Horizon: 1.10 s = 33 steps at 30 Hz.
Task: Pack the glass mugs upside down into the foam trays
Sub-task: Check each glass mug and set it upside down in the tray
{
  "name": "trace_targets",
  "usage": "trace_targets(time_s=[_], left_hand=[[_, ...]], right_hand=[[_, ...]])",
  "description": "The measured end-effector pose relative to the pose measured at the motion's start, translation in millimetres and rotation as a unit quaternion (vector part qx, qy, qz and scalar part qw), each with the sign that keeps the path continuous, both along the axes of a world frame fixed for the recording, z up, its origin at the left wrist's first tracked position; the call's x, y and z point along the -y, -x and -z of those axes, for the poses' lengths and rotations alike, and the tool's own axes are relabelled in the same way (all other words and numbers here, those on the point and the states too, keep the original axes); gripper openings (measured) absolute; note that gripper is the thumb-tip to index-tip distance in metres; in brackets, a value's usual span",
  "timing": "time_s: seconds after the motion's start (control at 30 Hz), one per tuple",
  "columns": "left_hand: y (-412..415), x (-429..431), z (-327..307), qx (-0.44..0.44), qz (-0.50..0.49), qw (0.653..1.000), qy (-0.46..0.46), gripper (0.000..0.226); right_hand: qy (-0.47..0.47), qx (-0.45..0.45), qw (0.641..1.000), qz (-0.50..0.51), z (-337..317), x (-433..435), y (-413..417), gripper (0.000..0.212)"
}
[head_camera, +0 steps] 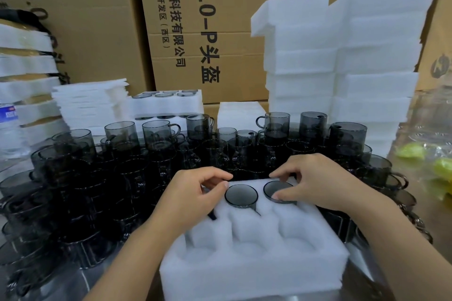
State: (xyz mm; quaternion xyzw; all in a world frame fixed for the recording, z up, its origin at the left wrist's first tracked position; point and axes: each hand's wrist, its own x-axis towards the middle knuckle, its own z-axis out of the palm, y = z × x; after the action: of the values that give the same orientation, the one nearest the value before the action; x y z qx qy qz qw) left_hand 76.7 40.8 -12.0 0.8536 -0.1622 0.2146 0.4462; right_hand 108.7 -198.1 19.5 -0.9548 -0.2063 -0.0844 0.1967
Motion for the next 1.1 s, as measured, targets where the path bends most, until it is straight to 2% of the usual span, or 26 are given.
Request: trace_targets(time_s=[0.2, 0.73, 0.8, 0.87, 0.93, 1.0, 1.1], left_hand=[[0.5, 0.0, -0.4, 0.002, 0.006, 1.0, -0.008, 0.031], [-1.3, -0.1, 0.4, 0.003, 0.007, 1.0, -0.023, 0.034], [-0.9, 0.6, -0.2, 0.004, 0.004, 1.0, -0.023, 0.035], [0.1, 0.7, -0.7, 0.005, 0.004, 1.0, -0.024, 0.034], [1.1, 0.8, -1.2, 0.005, 0.004, 1.0, -0.022, 0.035], [2.0, 1.4, -1.7, 0.004, 0.004, 1.0, -0.019, 0.036], [2.1, 1.1, -1.5, 0.0, 0.002, 1.0, -0.019, 0.037]], right_hand=[[-0.053, -0.048, 0.997, 0.003, -2.0, 5.6, 1.4, 0.068], [-0.002, -0.041, 0.999, 0.009, 3.9, 1.7, -1.8, 0.056], [0.007, 0.012, 1.0, 0.016, 5.3, -3.5, -3.2, 0.053], [-0.008, 0.11, 0.993, 0.037, 4.0, -5.6, -5.4, 0.046], [-0.043, 0.234, 0.967, 0.094, 0.2, -1.4, -8.2, 0.04], [-0.092, 0.328, 0.924, 0.171, -4.6, 6.8, -11.3, 0.038], [-0.096, 0.374, 0.889, 0.246, -6.8, 15.7, -15.0, 0.043]])
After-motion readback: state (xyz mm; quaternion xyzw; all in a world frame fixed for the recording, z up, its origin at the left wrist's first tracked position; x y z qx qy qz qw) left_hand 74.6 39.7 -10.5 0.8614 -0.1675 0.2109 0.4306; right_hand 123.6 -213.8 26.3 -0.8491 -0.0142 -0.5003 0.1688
